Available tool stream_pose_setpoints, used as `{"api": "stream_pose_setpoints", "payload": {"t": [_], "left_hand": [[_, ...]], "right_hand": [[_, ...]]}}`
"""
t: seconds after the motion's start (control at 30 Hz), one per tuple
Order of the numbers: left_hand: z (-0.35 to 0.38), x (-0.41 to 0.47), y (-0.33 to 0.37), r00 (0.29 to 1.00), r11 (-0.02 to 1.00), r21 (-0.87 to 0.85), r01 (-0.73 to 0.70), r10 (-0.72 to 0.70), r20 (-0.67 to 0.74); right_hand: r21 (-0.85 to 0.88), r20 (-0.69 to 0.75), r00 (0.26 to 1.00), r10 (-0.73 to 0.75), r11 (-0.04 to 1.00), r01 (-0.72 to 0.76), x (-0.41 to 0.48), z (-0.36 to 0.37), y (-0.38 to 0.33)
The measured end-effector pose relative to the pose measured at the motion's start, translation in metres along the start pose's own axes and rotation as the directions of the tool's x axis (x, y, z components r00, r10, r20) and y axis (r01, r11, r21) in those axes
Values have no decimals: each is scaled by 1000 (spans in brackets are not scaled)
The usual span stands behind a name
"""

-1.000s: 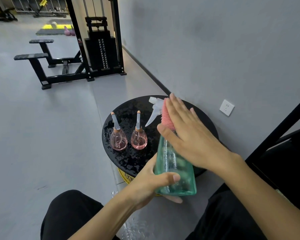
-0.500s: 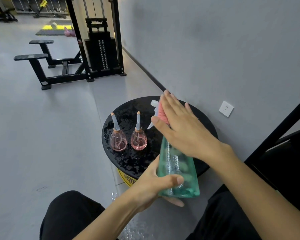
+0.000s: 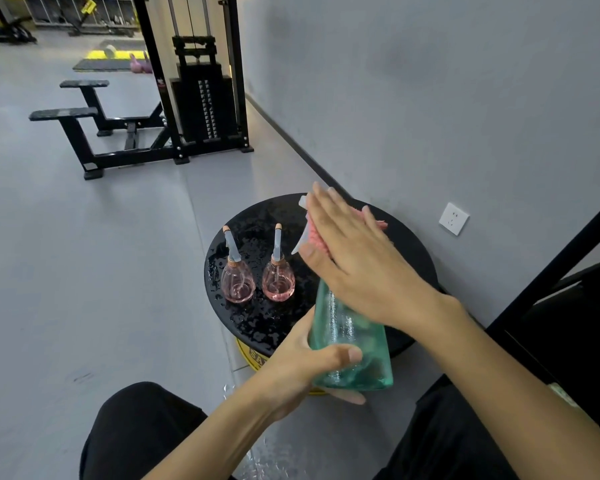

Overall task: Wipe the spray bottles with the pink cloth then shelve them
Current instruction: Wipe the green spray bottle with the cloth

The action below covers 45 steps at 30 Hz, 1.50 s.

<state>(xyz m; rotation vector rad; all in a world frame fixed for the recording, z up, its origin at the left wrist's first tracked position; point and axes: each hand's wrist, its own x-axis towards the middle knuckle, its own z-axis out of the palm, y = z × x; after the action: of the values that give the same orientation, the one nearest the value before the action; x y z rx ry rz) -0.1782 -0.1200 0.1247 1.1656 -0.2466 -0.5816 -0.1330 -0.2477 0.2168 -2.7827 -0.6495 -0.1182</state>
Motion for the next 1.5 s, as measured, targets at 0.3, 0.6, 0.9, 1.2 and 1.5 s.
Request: {"api": "stream_pose_setpoints", "payload": {"t": [0.3,0.6,0.9,1.2,1.5], "left_hand": [[-7,2,-1,999,999,28,-31,32,-12],[-4,2,-2,1000,999,46,-1,1,12],[-7,3,0,999,1000,5,-18,19,-42],[-9,3,-2,998,999,19,-28,29,-54],[-16,8,-2,994,997,39,-69,72,-78]], "right_hand": [[-32,-35,998,-52,998,51,-26,8,3],[101,-59,996,69,993,-63,-15,1,18],[190,-45,997,66,980,-56,-18,8,16],[267,-71,995,77,962,-56,-21,12,11],[220,-117,992,39,976,-13,-43,13,4]]}}
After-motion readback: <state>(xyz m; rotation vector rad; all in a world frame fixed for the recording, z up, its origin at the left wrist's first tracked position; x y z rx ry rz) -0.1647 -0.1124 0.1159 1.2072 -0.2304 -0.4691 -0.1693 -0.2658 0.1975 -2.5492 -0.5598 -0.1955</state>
